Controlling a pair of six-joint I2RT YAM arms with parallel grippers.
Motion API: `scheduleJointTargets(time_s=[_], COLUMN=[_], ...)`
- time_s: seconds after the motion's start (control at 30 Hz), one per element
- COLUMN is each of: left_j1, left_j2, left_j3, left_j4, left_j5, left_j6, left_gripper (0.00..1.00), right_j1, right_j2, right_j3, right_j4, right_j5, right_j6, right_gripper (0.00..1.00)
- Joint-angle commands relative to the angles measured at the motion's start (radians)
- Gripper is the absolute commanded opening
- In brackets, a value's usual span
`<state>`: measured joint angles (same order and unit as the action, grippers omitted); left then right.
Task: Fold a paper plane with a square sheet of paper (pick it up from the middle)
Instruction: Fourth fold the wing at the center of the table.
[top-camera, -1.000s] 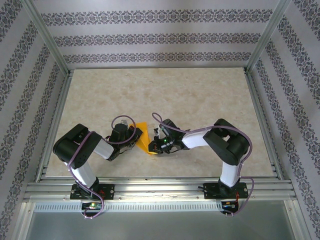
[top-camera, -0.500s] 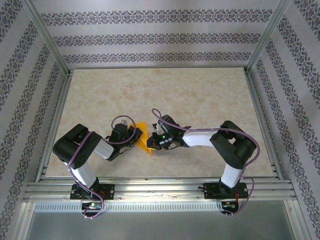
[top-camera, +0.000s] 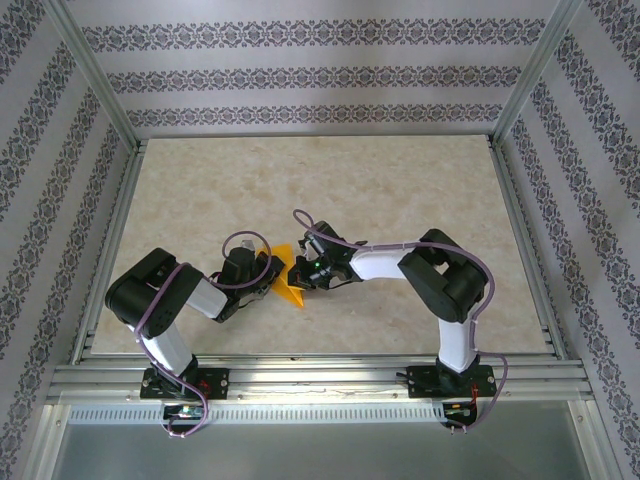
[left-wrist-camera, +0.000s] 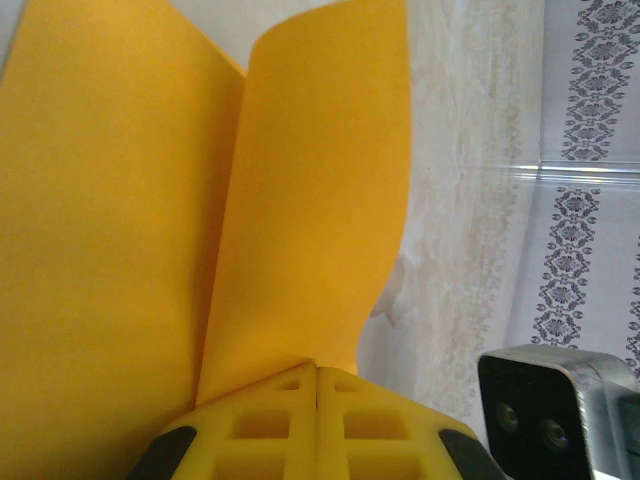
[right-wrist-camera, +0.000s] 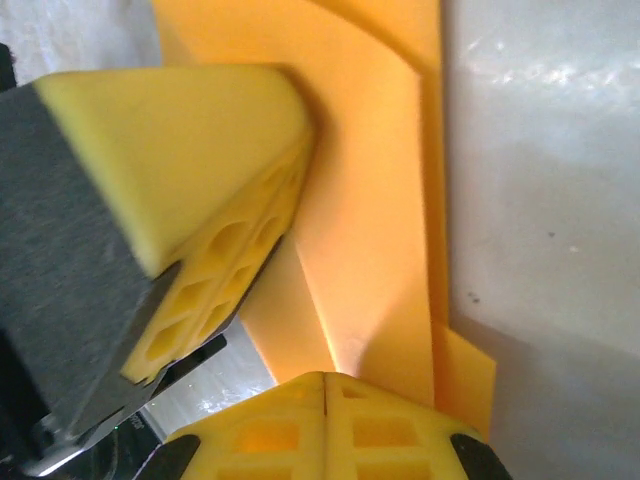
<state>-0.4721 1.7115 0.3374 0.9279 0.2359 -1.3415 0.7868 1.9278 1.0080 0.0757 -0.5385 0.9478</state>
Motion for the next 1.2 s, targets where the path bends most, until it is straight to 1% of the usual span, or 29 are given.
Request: scheduleJointTargets(time_s=[0.0, 0.23, 0.33, 0.5, 0.6, 0.7, 0.73, 0.83, 0.87, 1.0, 1.17], left_j1=[-0.011, -0.010, -0.011, -0.011, -0.010, -0.011, -0.008, -0.001, 0.003, 0.022, 0.064], left_j2=[-0.006, -0.007, -0.007, -0.021, -0.056, -0.115, -0.140, -0.223, -0.246, -0.311, -0.294], left_j3=[-0.026, -0.026, -0.024, -0.022, -0.012, 0.000, 0.011, 0.054, 0.076, 0.180, 0.249], left_j4=[-0.087, -0.089, -0.088, -0.090, -0.129, -0.199, -0.238, -0.392, -0.453, -0.698, -0.819], left_j5=[-0.025, -0.028, -0.029, -0.027, -0.026, -0.035, -0.032, -0.032, -0.028, -0.002, 0.067], left_j6=[0.008, 0.008, 0.008, 0.015, 0.034, 0.062, 0.080, 0.137, 0.166, 0.296, 0.376], left_gripper=[0.00, 0.00, 0.00, 0.00, 0.00, 0.05, 0.08, 0.16, 0.16, 0.17, 0.12], right_j1=[-0.008, -0.004, -0.004, 0.002, 0.003, 0.003, 0.002, 0.000, 0.000, -0.002, -0.006], right_j2=[0.015, 0.025, 0.048, 0.069, 0.073, 0.073, 0.070, 0.068, 0.068, 0.065, 0.062], right_j3=[0.051, 0.124, 0.148, 0.136, 0.136, 0.130, 0.131, 0.137, 0.140, 0.147, 0.149], right_j4=[-0.070, -0.194, -0.215, -0.227, -0.257, -0.279, -0.284, -0.301, -0.304, -0.311, -0.307], right_j5=[0.001, 0.045, 0.040, 0.064, 0.076, 0.078, 0.078, 0.071, 0.068, 0.063, 0.057], right_j6=[-0.053, -0.128, -0.140, -0.150, -0.176, -0.203, -0.211, -0.239, -0.242, -0.255, -0.256], right_gripper=[0.01, 0.01, 0.01, 0.00, 0.00, 0.00, 0.00, 0.00, 0.00, 0.00, 0.00])
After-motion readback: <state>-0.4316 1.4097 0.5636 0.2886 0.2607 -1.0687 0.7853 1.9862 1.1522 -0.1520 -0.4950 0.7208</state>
